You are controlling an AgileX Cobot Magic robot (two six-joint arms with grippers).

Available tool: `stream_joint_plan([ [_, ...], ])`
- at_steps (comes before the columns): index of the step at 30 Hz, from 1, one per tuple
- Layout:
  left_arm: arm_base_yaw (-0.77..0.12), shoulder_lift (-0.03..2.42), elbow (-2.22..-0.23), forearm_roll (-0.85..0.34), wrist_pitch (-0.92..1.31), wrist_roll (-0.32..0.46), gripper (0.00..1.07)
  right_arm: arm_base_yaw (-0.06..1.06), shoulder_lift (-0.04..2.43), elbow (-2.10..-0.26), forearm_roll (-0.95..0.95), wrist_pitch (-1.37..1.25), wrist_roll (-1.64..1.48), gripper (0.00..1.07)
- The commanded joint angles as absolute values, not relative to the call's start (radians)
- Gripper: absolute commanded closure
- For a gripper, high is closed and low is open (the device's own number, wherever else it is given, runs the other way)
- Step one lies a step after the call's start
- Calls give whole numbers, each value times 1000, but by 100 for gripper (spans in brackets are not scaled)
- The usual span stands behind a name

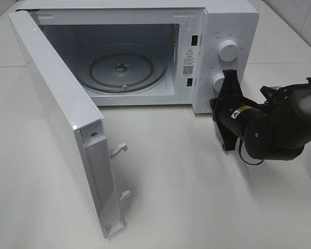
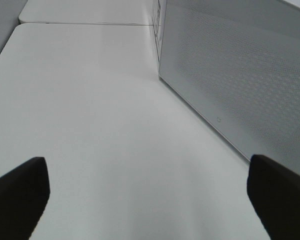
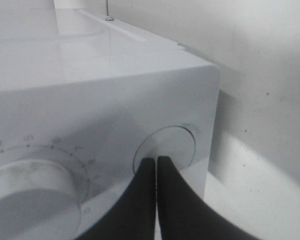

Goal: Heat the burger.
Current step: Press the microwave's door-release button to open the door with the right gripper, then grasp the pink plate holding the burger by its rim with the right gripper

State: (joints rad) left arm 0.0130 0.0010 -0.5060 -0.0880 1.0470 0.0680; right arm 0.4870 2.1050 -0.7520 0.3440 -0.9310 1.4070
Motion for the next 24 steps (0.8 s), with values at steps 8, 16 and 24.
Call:
stream_joint_plan([
  [8, 15, -2, -504, -91, 1044, 61, 2, 515, 2067, -698, 338, -972, 1412, 107],
  [16, 15, -2, -504, -91, 1044, 61, 2, 515, 2007, -639, 356, -975, 1382, 107],
  [24, 15, -2, -504, -91, 1044, 61, 2, 515, 1871, -540, 355, -891, 1236, 107],
])
